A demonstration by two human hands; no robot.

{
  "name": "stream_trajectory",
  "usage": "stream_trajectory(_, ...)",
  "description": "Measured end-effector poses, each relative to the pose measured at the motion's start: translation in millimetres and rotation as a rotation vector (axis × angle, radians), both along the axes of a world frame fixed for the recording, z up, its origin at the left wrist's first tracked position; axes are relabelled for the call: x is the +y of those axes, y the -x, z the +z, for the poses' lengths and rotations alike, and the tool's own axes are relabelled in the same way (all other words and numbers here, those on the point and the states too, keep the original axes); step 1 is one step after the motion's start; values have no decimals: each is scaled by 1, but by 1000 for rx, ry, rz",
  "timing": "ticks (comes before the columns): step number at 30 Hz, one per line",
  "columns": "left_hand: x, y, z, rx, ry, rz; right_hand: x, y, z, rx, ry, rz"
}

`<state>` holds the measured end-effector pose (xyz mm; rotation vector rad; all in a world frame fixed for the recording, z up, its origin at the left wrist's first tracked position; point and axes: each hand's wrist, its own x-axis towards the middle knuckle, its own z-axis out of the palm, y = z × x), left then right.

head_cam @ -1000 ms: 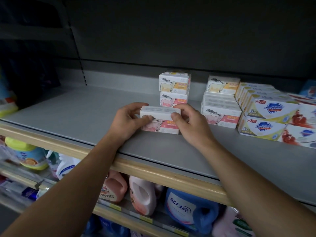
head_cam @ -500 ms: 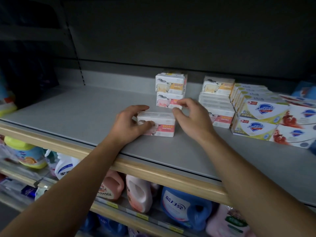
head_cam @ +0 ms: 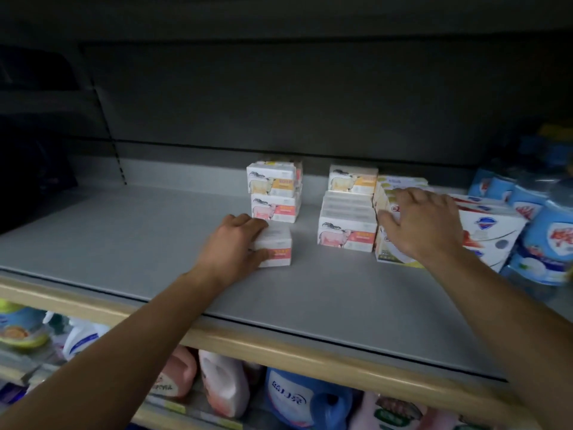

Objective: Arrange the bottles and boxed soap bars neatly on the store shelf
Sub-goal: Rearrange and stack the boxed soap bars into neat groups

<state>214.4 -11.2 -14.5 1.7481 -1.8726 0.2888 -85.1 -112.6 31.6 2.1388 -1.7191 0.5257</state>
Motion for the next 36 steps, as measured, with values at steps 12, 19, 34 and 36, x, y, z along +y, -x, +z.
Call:
stream_trajectory(12, -109, 66, 61, -50, 156, -84, -11, -1, -29, -140, 242, 22)
stream_trajectory(19, -192, 101, 64, -47, 67, -40, -13, -1, -24, -221, 210, 28)
stream_trajectory(34, -238, 123, 40, 38, 51, -131, -17, -3, -24, -254, 198, 10)
stream_trajectory(36, -238, 123, 40, 22, 44, -129, -16, -3, -24, -251, 194, 13)
